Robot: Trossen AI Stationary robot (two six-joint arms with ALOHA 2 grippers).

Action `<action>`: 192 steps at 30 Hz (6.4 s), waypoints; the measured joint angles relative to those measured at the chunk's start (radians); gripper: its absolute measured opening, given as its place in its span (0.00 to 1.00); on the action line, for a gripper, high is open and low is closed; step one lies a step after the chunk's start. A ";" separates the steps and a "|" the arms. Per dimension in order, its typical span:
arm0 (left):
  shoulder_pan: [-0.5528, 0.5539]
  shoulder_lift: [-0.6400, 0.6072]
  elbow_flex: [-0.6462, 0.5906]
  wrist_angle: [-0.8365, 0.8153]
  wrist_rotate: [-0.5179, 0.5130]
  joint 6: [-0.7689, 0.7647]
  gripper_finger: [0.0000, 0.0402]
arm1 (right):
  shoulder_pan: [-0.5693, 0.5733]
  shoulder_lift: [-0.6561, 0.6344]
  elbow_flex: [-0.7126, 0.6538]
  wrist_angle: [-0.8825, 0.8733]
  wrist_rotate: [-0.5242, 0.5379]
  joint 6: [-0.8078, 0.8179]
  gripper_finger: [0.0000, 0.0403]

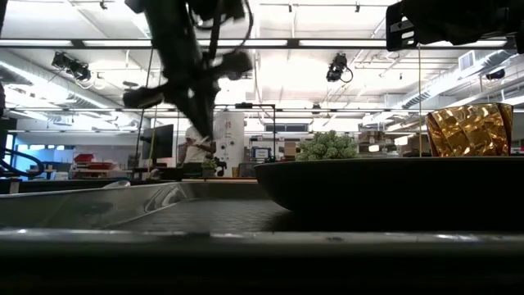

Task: Pick and place plate/cup/fork/spoon on tray
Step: Put the orange fork on the black serving tray to the left of the black plate, then put the yellow spoon on the black serving tray to the left of the orange fork

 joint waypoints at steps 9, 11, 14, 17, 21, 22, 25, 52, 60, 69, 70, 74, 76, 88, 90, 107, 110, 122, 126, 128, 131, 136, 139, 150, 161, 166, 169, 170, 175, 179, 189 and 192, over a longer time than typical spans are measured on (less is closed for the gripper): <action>-0.178 0.094 0.110 0.083 -0.065 -0.190 0.04 | 0.000 0.000 0.000 -0.003 0.000 0.003 0.03; -0.203 0.134 0.155 0.077 -0.063 -0.204 0.04 | 0.000 0.000 0.000 -0.003 -0.001 0.003 0.03; -0.226 0.191 0.240 0.042 -0.064 -0.221 0.04 | 0.000 0.000 0.000 -0.004 -0.019 0.003 0.03; -0.242 0.248 0.343 -0.054 -0.065 -0.226 0.04 | 0.005 0.000 0.000 -0.004 -0.031 0.004 0.03; -0.263 0.330 0.472 -0.172 -0.063 -0.231 0.04 | 0.023 0.000 0.000 -0.005 -0.032 0.003 0.03; -0.268 0.348 0.502 -0.203 -0.061 -0.232 0.04 | 0.027 0.000 0.000 -0.005 -0.032 0.003 0.03; -0.280 0.398 0.575 -0.291 -0.052 -0.249 0.04 | 0.036 0.000 0.000 -0.005 -0.032 0.001 0.03; -0.275 0.563 0.587 -0.178 0.015 -0.214 0.04 | 0.038 0.000 0.000 0.004 -0.033 -0.004 0.03; -0.270 0.566 0.587 -0.166 0.033 -0.203 0.04 | 0.038 0.000 0.000 -0.002 -0.035 -0.004 0.03; -0.278 0.566 0.588 -0.135 0.069 -0.277 0.04 | 0.038 0.000 0.000 -0.003 -0.036 0.001 0.03; -0.279 0.566 0.590 -0.136 0.073 -0.288 0.04 | 0.038 0.000 0.000 -0.002 -0.036 0.001 0.03; -0.284 0.566 0.614 -0.135 0.078 -0.334 0.04 | 0.038 0.000 0.000 -0.002 -0.051 0.004 0.03; -0.285 0.566 0.625 -0.136 0.066 -0.352 0.04 | 0.041 0.000 0.000 -0.003 -0.060 0.004 0.03; -0.297 0.566 0.634 -0.183 0.044 -0.382 0.04 | 0.082 0.000 0.000 -0.003 -0.071 0.004 0.03; -0.305 0.566 0.634 -0.202 0.048 -0.400 0.04 | 0.087 0.000 0.000 -0.005 -0.071 0.003 0.03; -0.333 0.586 0.634 -0.197 0.036 -0.511 0.04 | 0.097 0.000 0.000 -0.005 -0.071 -0.003 0.03; -0.332 0.609 0.634 -0.168 0.036 -0.508 0.04 | 0.097 0.000 0.000 -0.011 -0.071 -0.004 0.03; -0.327 0.617 0.634 -0.125 0.035 -0.485 0.05 | 0.097 0.000 0.000 -0.011 -0.071 -0.007 0.03; -0.327 0.617 0.634 -0.117 0.036 -0.490 0.05 | 0.097 0.000 0.000 -0.012 -0.071 -0.007 0.03; -0.327 0.617 0.634 -0.104 0.036 -0.491 0.05 | 0.097 0.000 0.000 -0.012 -0.071 -0.007 0.03; -0.326 0.617 0.634 -0.094 0.035 -0.492 0.05 | 0.097 0.000 0.000 -0.011 -0.071 -0.007 0.03; -0.324 0.618 0.634 -0.097 0.036 -0.493 0.05 | 0.097 0.000 0.000 -0.012 -0.071 -0.007 0.03; -0.320 0.618 0.634 -0.099 0.036 -0.493 0.05 | 0.097 0.000 0.000 -0.012 -0.071 -0.007 0.03; -0.315 0.618 0.634 -0.125 0.046 -0.491 0.19 | 0.097 0.000 0.000 -0.017 -0.071 -0.007 0.03; -0.315 0.603 0.634 -0.183 0.056 -0.459 0.29 | 0.097 0.000 0.000 -0.017 -0.071 -0.007 0.03; -0.315 0.585 0.634 -0.247 0.071 -0.450 0.29 | 0.097 0.000 0.000 -0.018 -0.071 -0.007 0.03; -0.314 0.565 0.634 -0.282 0.090 -0.427 0.29 | 0.097 0.000 0.000 -0.017 -0.071 -0.007 0.03; -0.314 0.557 0.634 -0.308 0.093 -0.419 0.29 | 0.097 0.000 0.000 -0.018 -0.071 -0.007 0.03; -0.302 0.507 0.634 -0.421 0.099 -0.361 0.29 | 0.097 0.000 0.000 -0.017 -0.071 -0.007 0.03; -0.286 0.494 0.634 -0.528 0.094 -0.304 0.29 | 0.097 0.000 0.000 -0.015 -0.071 -0.007 0.03; -0.244 0.485 0.634 -0.757 0.106 -0.107 0.21 | 0.097 0.000 0.000 -0.013 -0.071 -0.007 0.03; -0.236 0.484 0.634 -0.840 0.098 -0.060 0.17 | 0.097 0.000 0.000 -0.013 -0.071 -0.007 0.03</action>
